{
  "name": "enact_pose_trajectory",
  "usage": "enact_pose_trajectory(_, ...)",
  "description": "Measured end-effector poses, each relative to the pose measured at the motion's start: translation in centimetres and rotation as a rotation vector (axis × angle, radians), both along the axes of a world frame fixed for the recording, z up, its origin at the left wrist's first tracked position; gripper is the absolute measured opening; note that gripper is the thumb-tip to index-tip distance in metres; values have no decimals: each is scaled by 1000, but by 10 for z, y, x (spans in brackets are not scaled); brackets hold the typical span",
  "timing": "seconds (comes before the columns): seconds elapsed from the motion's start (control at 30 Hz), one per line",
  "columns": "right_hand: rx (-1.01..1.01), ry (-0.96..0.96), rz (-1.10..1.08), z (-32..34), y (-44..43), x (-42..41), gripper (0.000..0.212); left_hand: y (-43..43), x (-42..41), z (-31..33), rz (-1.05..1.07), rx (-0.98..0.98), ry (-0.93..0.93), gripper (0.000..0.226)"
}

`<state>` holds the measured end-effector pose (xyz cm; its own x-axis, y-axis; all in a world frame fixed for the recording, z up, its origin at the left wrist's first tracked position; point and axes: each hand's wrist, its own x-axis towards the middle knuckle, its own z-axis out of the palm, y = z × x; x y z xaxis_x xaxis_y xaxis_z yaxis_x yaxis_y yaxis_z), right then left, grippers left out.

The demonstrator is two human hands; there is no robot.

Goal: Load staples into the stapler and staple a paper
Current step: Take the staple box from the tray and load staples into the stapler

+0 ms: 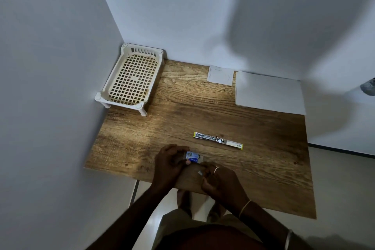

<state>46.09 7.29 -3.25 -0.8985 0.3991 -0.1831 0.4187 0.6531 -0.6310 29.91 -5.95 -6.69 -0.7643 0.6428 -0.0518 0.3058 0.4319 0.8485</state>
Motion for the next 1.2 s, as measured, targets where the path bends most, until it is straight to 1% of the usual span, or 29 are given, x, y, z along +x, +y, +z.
enact_pose_trajectory(0.1,-5,9,-14,-6,-2,0,8,0,-6,-3,-19,-45,71,38)
enact_pose_trajectory(0.3,6,11,-19,-17,-5,-7,7,-4,-13,-4,-99,-199,205,35)
enact_pose_trajectory(0.4,34,18,-27,-19,-7,-9,8,-6,-13,-3,-108,-227,231,36)
enact_pose_trajectory(0.53,82,61,20,-17,-8,-12,9,-8,-12,-3,-103,-276,255,38)
enact_pose_trajectory(0.6,126,102,47,-15,-10,-14,13,-9,-12,-3,-104,-294,257,40)
enact_pose_trajectory(0.7,187,128,73,-14,-13,-17,12,-9,-12,-2,-105,-327,257,41)
enact_pose_trajectory(0.87,156,119,47,-10,-12,-18,10,-8,-15,2,-152,-373,286,45)
enact_pose_trajectory(0.93,124,113,-14,-6,-10,-21,7,-9,-16,5,-169,-359,307,52)
enact_pose_trajectory(1.03,-26,126,-182,1,-2,-24,7,-3,-15,15,-233,-280,386,57)
enact_pose_trajectory(1.1,-151,163,-279,8,5,-27,7,5,-16,22,-324,-111,424,52)
enact_pose_trajectory(1.17,-287,182,-331,16,12,-30,4,16,-15,31,-424,57,398,45)
enact_pose_trajectory(1.2,-341,182,-336,20,16,-31,4,21,-14,35,-460,92,375,43)
